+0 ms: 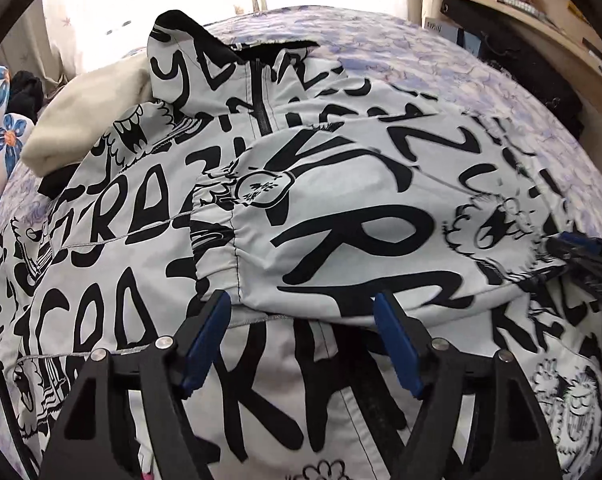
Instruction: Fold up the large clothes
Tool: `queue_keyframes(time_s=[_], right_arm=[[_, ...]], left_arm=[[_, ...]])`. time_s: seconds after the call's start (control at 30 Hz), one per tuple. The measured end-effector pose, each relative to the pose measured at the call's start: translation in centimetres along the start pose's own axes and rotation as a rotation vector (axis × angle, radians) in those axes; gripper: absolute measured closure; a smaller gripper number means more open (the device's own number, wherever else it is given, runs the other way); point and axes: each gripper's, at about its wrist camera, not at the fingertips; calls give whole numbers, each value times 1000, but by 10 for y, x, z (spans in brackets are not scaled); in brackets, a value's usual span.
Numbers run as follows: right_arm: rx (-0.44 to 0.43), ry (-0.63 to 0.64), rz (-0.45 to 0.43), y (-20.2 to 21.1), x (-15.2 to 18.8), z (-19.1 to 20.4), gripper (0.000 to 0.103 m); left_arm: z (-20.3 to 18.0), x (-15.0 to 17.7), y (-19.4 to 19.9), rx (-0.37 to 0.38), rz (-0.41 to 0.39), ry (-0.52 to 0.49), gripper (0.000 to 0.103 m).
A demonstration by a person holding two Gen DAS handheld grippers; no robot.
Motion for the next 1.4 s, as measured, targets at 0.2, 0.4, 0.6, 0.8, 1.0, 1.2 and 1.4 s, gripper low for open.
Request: queue_keyframes(time_s=[0.2, 0.4, 0.6, 0.8, 1.0, 1.2, 1.4], right_arm=[[-49, -87, 25, 5, 2, -11, 76], [-8, -58, 38, 1, -2, 0, 75], [27, -30, 0, 2, 2, 7, 73], [-32, -129, 26, 26, 5, 2, 73], [-76, -174, -27, 77, 24, 23, 73], [-123, -104, -85, 119, 45, 73, 73], [-177, 8, -129, 146, 48, 136, 73]], left_arm=[[8, -2, 19, 0, -32, 36, 31], [17, 0, 37, 28, -44, 97, 31], [25, 5, 64, 11, -73, 107, 31], [30, 18, 96, -18, -90, 59, 31], [57, 48, 133, -72, -109, 21, 31], [97, 84, 157, -83, -89, 68, 31], [145, 110, 176, -107, -96, 137, 30]])
Point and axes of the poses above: each gripper's, at about its wrist camera, not at the fingertips, and y roughly against the way its jaws point, z to its left, x to its underside, and after that the axes turned 6 degrees about -z, right-handed
